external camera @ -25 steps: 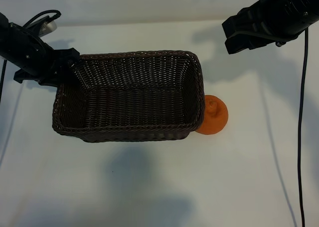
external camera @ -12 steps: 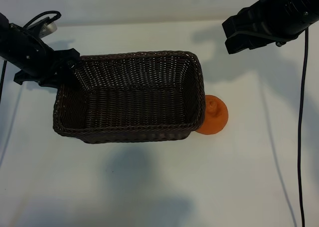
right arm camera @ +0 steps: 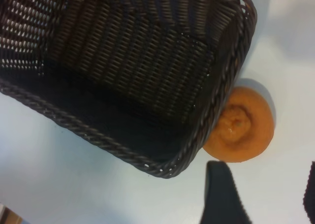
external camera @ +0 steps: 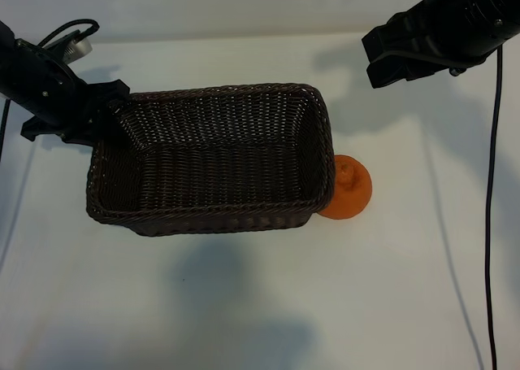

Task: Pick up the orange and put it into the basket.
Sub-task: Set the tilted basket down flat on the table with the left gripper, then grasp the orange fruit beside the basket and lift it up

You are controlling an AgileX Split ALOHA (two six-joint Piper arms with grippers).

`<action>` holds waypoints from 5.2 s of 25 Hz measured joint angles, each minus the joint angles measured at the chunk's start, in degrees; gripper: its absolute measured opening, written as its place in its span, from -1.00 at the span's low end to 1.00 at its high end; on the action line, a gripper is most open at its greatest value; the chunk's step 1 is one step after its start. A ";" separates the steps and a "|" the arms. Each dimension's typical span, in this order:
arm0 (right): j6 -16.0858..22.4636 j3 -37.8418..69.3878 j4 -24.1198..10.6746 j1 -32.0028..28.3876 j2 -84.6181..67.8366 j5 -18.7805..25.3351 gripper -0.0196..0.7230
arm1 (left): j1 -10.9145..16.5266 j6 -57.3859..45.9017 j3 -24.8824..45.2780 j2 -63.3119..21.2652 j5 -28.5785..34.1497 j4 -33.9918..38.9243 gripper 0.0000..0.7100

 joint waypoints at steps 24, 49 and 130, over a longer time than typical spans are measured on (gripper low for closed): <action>0.00 0.00 0.00 0.00 0.00 0.00 0.16 | 0.13 -4.86 0.00 -0.72 3.77 3.01 0.47; 0.00 0.00 0.00 0.00 0.00 0.00 0.16 | 1.34 -4.79 -0.12 -22.17 13.75 4.91 0.47; -5.21 0.00 -2.18 0.00 0.19 3.03 0.16 | 0.63 5.48 6.51 -26.61 13.75 -10.07 0.48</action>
